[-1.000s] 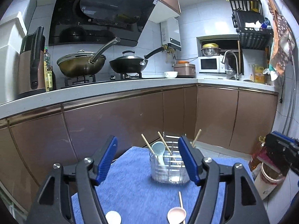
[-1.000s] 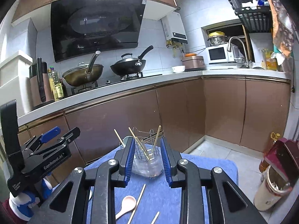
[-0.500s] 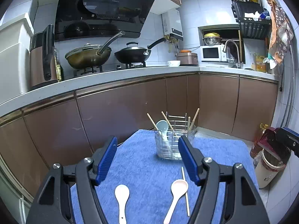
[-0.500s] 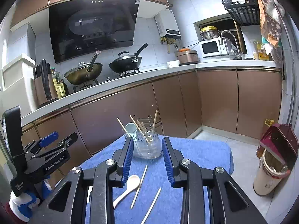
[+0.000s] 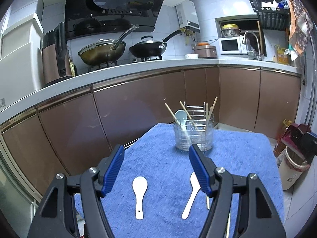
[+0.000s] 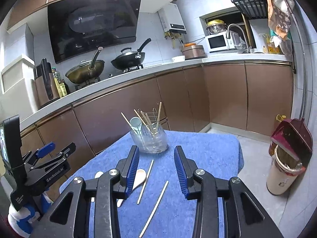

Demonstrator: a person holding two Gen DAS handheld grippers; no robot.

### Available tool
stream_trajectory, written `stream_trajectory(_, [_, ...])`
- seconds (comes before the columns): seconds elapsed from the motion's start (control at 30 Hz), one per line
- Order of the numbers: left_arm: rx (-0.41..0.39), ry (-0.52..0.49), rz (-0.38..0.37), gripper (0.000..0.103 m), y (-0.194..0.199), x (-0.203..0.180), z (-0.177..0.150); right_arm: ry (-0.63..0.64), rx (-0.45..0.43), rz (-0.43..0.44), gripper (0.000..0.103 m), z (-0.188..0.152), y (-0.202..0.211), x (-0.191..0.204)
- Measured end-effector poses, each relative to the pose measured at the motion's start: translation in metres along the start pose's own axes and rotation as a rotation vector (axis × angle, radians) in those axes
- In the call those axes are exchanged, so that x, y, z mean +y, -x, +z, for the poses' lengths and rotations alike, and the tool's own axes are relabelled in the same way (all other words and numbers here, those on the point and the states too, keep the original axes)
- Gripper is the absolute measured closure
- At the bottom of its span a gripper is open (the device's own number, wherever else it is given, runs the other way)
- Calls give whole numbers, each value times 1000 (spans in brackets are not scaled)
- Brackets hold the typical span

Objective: Organize utensils
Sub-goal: 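Withdraw both open tools from the holder back over the towel, then move both open tools down toward the pale pink spoon and a chopstick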

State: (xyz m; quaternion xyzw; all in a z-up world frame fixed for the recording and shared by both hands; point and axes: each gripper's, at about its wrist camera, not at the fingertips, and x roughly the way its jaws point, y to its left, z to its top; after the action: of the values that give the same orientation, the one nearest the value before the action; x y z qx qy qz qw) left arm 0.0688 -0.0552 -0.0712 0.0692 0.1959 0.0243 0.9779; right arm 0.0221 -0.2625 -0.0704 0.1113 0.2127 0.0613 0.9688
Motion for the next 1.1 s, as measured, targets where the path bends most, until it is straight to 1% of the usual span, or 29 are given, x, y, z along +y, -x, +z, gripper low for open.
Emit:
stream_trajectory(0.2, [31, -12, 15, 37, -3, 0, -7, -14, 27, -5, 69, -6, -5, -3])
stream_trajectory(0.43, [43, -18, 25, 37, -7, 0, -11, -25, 41, -6, 68, -9, -10, -4])
stream_trajectory(1.1, [85, -30, 25, 37, -23, -1, -17, -35, 112, -1, 66, -21, -31, -5])
